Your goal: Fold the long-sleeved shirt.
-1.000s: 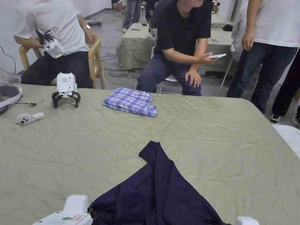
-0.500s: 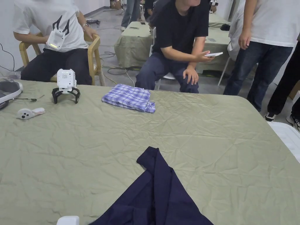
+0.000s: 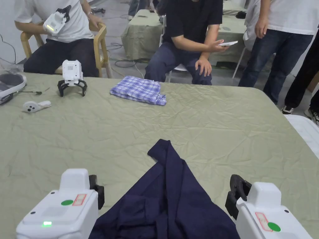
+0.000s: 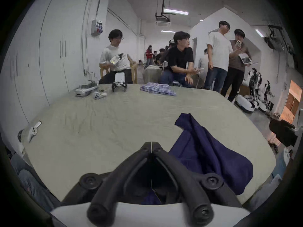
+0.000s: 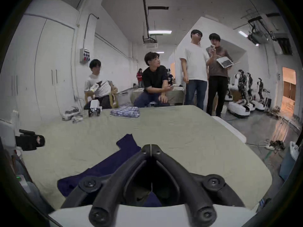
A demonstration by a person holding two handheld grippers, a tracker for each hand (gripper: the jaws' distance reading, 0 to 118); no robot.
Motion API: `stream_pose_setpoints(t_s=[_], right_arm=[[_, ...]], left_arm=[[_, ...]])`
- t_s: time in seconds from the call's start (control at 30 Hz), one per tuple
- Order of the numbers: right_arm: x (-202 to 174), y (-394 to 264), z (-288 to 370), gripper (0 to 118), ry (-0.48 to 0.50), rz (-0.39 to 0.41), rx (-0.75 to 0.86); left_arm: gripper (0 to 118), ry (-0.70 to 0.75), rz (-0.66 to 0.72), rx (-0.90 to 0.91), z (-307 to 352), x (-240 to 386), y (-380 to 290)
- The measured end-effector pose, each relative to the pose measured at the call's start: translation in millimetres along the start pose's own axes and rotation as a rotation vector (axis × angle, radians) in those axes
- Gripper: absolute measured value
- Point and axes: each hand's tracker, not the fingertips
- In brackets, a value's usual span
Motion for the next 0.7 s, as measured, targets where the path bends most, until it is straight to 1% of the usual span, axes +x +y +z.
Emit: stream_pose_setpoints(t_s=[0.03,0.07,0.1,0.13,0.17,0.2,0.23,0.3,0.33,0.37,0.4,0.43,0.5,0.53,0.57,0.6,0.63,0.67,0.7], right_arm=[[-0.9,-0.8,0.9,0,-0.008,0.004,-0.003],[-2.9,-1.8,1.9,0,-0.015,0.016,-0.004],[-3.7,-2.3,2.9,0,-0.019,0.031,-0.010],[-4.1,0.8,3.6,0,-0.012,0.032,-0.016],[-4.2,0.2,4.0,0,0.002,0.015,-0.024],[-5.4,-0.6,4.1,0,0.004,0.006,-0.029],[-8.1,-1.5,3.7,0,0.001,0.005,-0.037],[-5.2,-8.8,-5.5,0,0.011,-0.003,-0.058],[-6.8,-10.4,-7.7,0,0.018,-0.003,-0.068],[-7.5,-13.9,-10.9,0,0.024,-0.005,-0.080],[-6.8,-17.8,-14.0,0,0.030,-0.003,-0.089],[-7.7,-19.6,-16.3,0,0.034,-0.001,-0.096],[-8.8,-22.4,-22.0,0,0.040,0.005,-0.113],[-9.7,-22.2,-21.3,0,0.043,0.006,-0.122],[-10.1,-23.6,-25.1,0,0.046,0.008,-0.134],[-10.5,-25.1,-29.6,0,0.047,0.008,-0.143],[-11.0,-26.1,-34.3,0,0.050,0.010,-0.152],[-11.1,-26.8,-38.2,0,0.057,0.011,-0.163],[-12.3,-27.4,-45.2,0,0.061,0.012,-0.177]], left_arm=[[3,-0.005,0.008,-0.007,-5.7,-11.2,-5.7],[5,0.000,0.005,-0.024,-7.4,-16.9,-5.8],[29,0.006,0.012,-0.059,-10.5,-22.8,-5.3],[68,-0.003,0.015,-0.111,-15.9,-29.7,-6.1],[103,-0.015,0.037,-0.167,-20.1,-37.8,-11.5],[108,-0.003,0.047,-0.236,-30.7,-43.1,-18.7],[104,-0.039,0.066,-0.185,-34.1,-48.3,-27.1],[103,-0.027,0.145,-0.324,-52.8,-53.3,-50.7],[100,-0.024,0.169,-0.388,-61.3,-52.7,-62.1],[94,-0.021,0.171,-0.427,-69.0,-51.0,-75.1],[82,-0.035,0.181,-0.430,-75.7,-50.1,-86.7],[77,-0.041,0.194,-0.458,-73.7,-46.8,-95.9],[72,-0.020,0.191,-0.512,-87.1,-43.4,-113.2],[63,-0.036,0.188,-0.513,-92.0,-43.4,-118.8],[52,-0.035,0.191,-0.521,-97.6,-44.1,-122.4],[44,-0.029,0.202,-0.525,-100.1,-44.3,-125.9],[39,-0.033,0.195,-0.510,-97.8,-44.5,-126.7],[26,-0.042,0.171,-0.474,-95.7,-44.1,-125.7],[9,-0.085,0.169,-0.452,-85.9,-41.8,-115.4]])
